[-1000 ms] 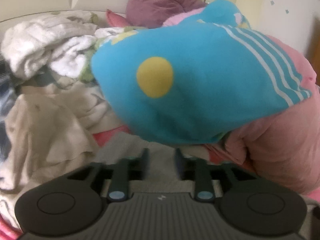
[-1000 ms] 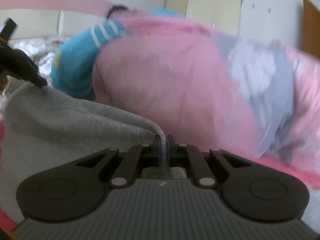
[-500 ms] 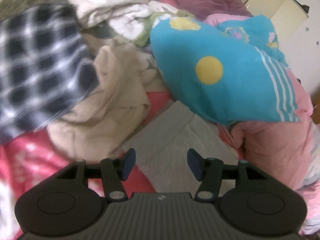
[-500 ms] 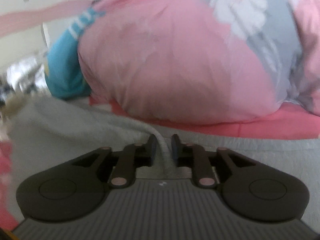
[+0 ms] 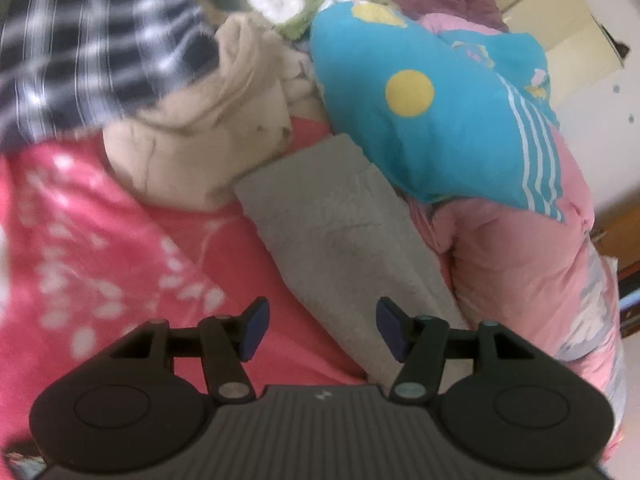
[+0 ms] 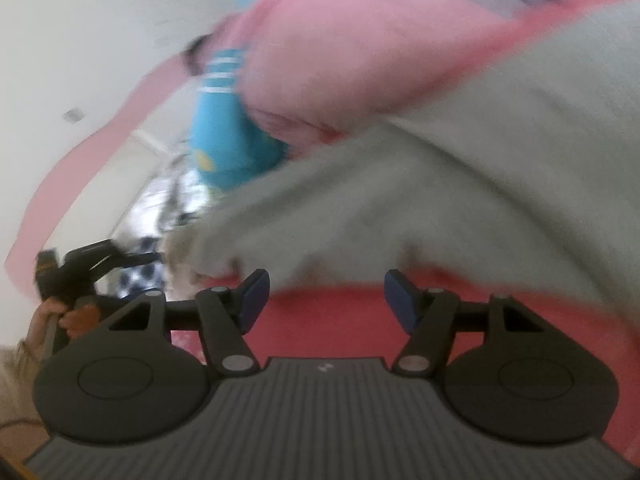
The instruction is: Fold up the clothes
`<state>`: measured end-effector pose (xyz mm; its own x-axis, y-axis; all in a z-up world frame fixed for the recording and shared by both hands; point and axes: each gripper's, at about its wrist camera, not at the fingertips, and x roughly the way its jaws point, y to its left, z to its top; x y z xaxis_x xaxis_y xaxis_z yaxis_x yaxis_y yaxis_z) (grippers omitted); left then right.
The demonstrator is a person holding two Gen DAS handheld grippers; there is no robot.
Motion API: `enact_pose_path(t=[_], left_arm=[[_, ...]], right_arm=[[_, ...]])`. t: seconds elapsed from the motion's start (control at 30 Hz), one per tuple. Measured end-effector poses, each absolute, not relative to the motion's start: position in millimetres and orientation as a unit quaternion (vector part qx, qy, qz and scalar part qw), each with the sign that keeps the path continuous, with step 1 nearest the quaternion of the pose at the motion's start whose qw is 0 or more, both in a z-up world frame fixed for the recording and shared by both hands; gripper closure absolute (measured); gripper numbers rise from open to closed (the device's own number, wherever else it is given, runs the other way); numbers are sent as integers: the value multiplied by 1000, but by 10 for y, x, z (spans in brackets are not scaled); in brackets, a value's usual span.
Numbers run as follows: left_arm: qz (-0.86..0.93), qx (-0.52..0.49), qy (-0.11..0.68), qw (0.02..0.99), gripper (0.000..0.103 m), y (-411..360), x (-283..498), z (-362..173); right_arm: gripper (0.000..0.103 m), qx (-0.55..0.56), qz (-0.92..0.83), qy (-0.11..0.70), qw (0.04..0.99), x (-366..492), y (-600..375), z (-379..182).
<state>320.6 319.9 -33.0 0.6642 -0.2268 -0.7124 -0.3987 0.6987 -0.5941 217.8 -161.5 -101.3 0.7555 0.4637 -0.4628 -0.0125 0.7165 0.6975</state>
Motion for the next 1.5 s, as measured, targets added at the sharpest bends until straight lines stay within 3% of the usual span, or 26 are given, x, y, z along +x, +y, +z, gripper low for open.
enact_pose_path(t=[0.07,0.43,0.7,0.8,0.9,0.93,0.97,1.17,1.5], left_arm=[[59,-393,404,824,43,3193,3277,-447],[109,-468,381,790,46,3389,3751,-1040],[115,-438,367,813,48,3297,3927,-1041],[125,-434,358,817,48,3261,3954,-1045],[135,-431,350,821,55,3225,3980,-1050],[140,-421,350,825,63,3196,3984,-1037],[143,-413,350,829,68,3172,3981,-1023],[130,-425,330,833,78,3213,3859,-835],[112,-414,333,840,79,3322,3422,-360]], right_arm=[[39,370,96,339,860,2135,-1657,-1174],[39,444,75,269,852,2502,-1825,-1446],[40,442,85,265,853,2911,-1811,-1450],[48,445,79,258,854,3024,-1798,-1471],[77,465,62,252,846,3081,-1844,-1551],[92,476,57,250,841,3085,-1877,-1597],[96,487,53,248,836,3089,-1909,-1642],[97,504,64,223,832,3019,-1937,-1605],[98,504,87,202,835,2705,-1875,-1226]])
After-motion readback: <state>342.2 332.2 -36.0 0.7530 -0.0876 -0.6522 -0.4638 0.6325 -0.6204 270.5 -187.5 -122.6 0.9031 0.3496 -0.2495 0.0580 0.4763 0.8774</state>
